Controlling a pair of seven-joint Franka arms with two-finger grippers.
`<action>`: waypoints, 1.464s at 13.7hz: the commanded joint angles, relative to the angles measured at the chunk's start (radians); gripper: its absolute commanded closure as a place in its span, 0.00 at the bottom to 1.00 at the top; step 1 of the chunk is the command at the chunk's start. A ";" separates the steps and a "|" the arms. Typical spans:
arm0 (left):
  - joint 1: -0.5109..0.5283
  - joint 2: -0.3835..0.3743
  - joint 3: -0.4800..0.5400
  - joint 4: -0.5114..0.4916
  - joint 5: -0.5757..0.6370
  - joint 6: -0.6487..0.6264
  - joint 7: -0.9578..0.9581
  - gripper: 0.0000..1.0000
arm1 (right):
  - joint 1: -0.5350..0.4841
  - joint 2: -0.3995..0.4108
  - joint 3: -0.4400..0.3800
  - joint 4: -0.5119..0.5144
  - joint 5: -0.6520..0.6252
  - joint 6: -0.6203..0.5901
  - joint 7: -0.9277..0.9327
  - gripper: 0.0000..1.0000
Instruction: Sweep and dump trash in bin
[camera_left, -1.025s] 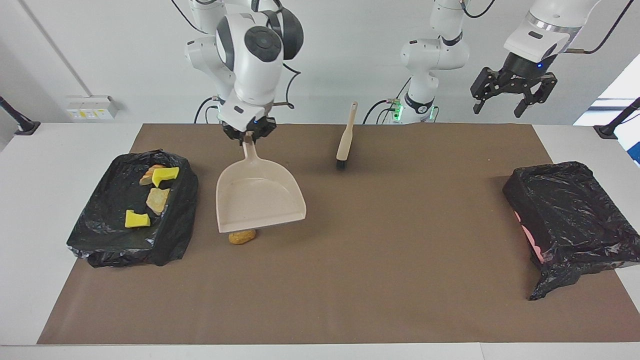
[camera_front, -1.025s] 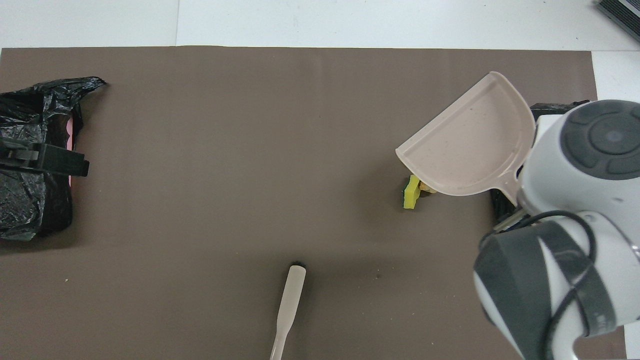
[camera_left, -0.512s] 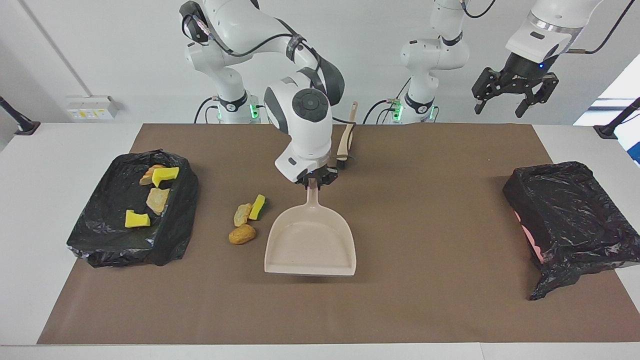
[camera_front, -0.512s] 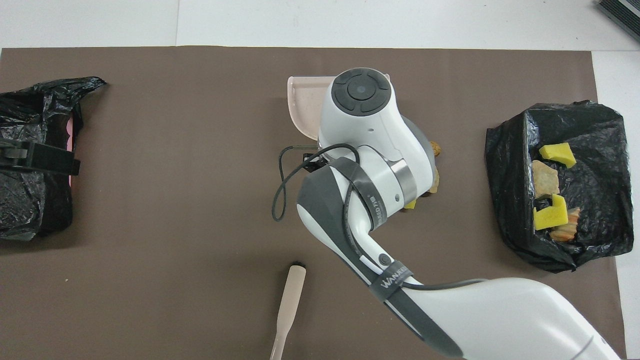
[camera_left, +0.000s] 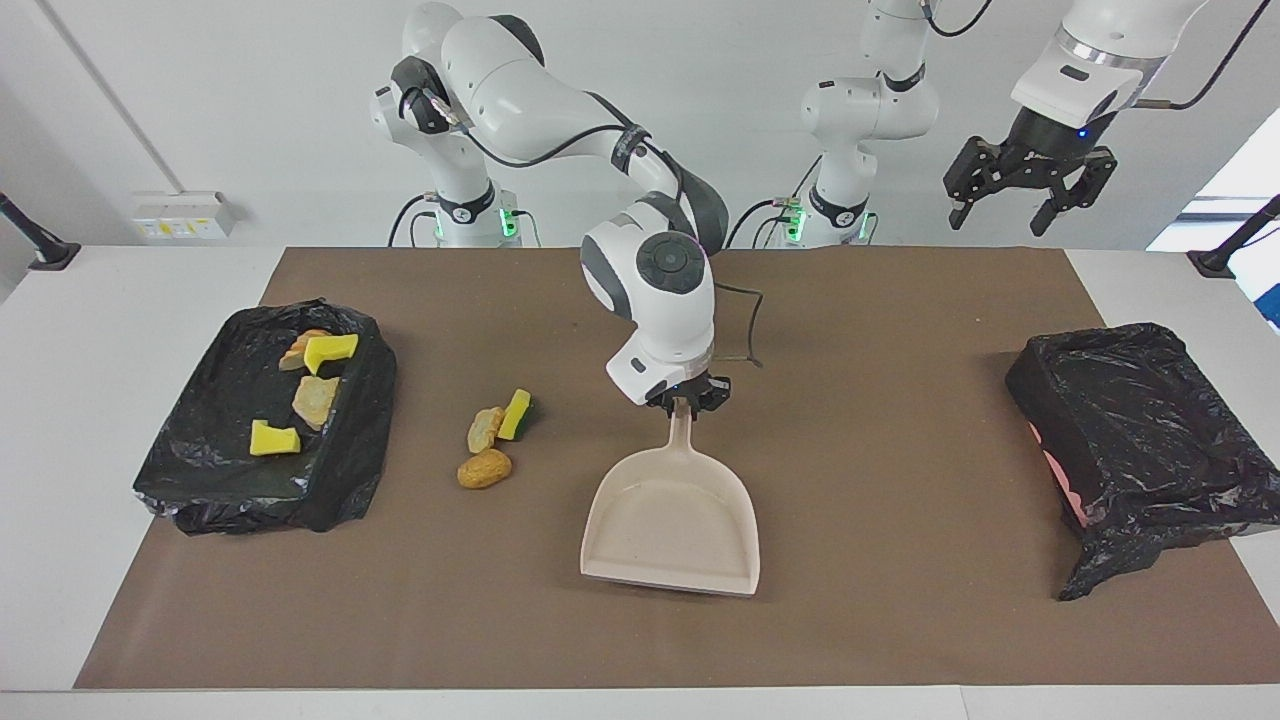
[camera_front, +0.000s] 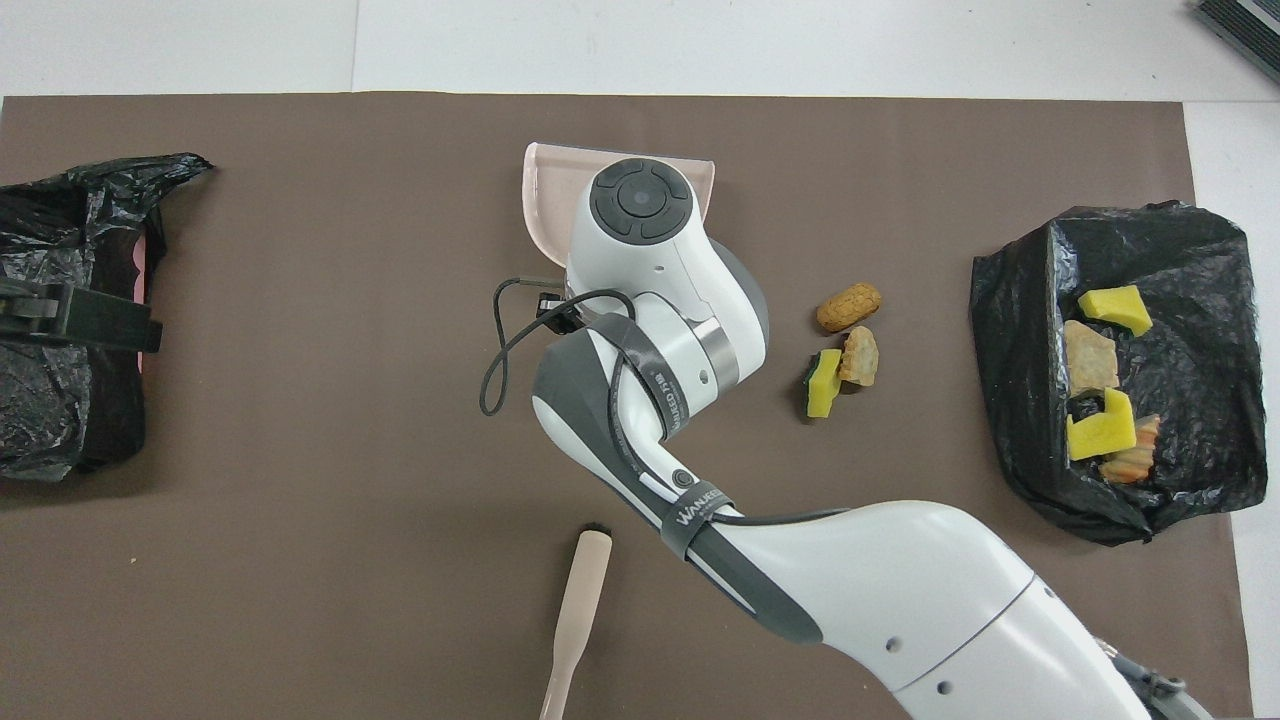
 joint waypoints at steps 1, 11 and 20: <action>0.008 -0.029 0.005 -0.031 -0.007 -0.031 0.007 0.00 | 0.015 0.008 0.002 -0.003 0.055 0.025 0.006 1.00; -0.007 -0.023 0.025 -0.054 -0.008 0.027 0.021 0.00 | 0.000 -0.099 0.004 -0.037 0.071 -0.059 -0.054 0.00; -0.033 0.187 -0.079 -0.049 -0.002 0.321 0.009 0.00 | -0.008 -0.466 0.004 -0.337 0.114 -0.265 0.012 0.00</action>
